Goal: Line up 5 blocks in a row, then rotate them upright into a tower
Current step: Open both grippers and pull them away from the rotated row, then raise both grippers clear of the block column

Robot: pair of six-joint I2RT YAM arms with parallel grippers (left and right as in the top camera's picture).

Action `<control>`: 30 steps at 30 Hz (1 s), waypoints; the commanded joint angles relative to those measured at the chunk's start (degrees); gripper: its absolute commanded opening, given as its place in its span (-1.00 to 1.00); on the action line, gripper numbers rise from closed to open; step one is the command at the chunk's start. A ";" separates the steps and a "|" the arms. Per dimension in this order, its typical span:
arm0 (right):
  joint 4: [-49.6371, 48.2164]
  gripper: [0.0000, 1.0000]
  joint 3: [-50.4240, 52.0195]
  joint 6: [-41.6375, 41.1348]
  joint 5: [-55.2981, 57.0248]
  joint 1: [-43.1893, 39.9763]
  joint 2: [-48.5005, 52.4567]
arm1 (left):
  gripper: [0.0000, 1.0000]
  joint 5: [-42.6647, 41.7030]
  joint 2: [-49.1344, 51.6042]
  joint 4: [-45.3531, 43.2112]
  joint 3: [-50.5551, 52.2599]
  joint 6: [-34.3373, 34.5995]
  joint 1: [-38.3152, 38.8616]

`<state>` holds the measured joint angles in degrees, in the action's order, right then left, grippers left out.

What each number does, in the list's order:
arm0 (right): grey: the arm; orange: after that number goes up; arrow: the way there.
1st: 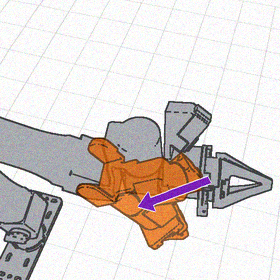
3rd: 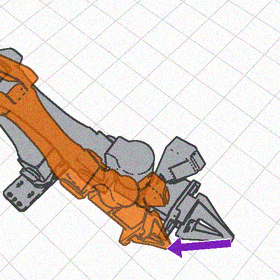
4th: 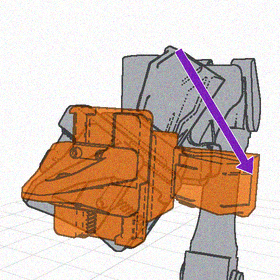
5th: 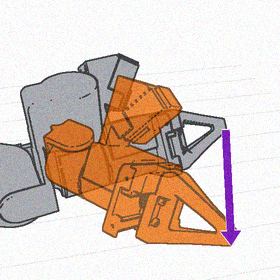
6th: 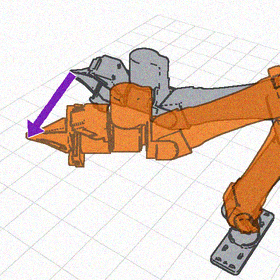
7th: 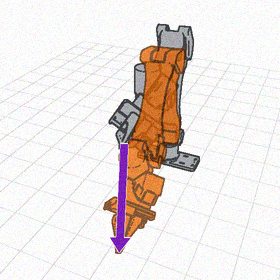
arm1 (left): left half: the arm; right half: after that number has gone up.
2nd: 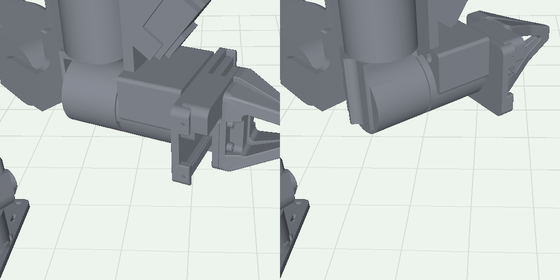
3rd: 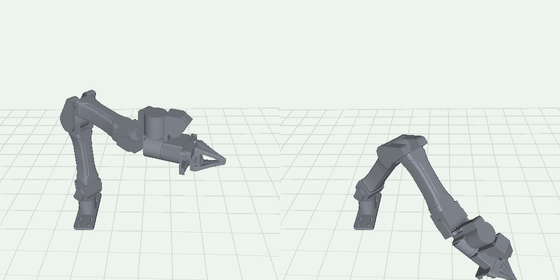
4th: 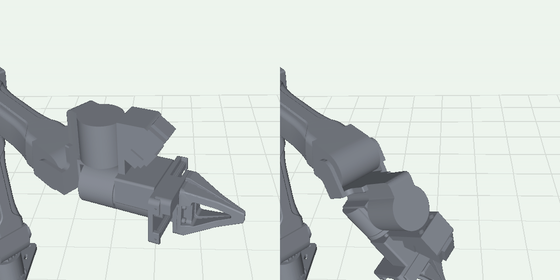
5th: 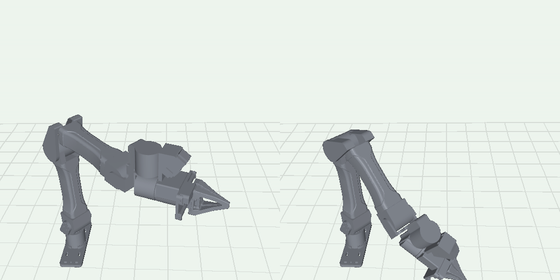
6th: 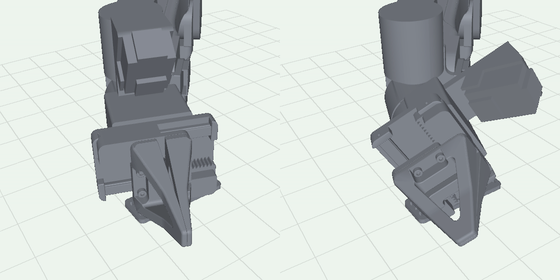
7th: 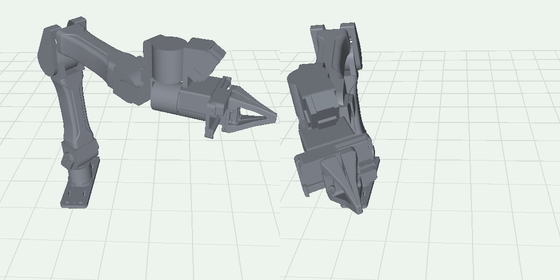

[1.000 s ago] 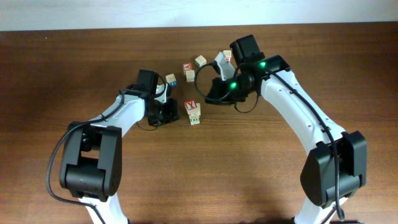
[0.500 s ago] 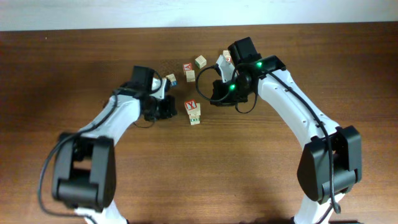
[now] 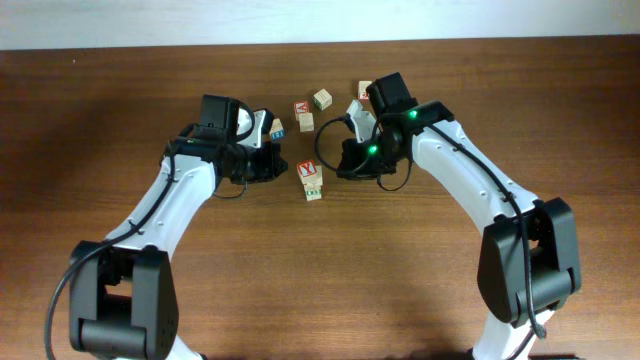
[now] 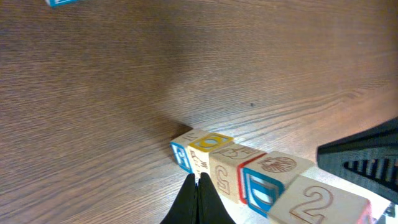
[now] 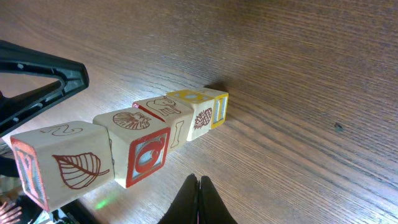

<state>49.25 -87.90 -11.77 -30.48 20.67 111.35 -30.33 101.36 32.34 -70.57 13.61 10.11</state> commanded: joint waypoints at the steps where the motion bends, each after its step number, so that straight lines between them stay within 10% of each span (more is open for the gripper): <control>1: 0.00 -0.92 0.52 0.55 -1.01 0.39 0.04 | -1.00 -3.45 -0.35 0.09 -0.31 -1.07 -0.04; 30: -0.68 -0.92 0.52 -1.20 -4.00 1.84 1.53 | -1.00 -10.88 -0.37 0.33 -0.31 -1.11 -0.15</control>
<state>48.80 -87.90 -12.47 -33.32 21.91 112.29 -39.46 101.36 32.58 -70.57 13.63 10.09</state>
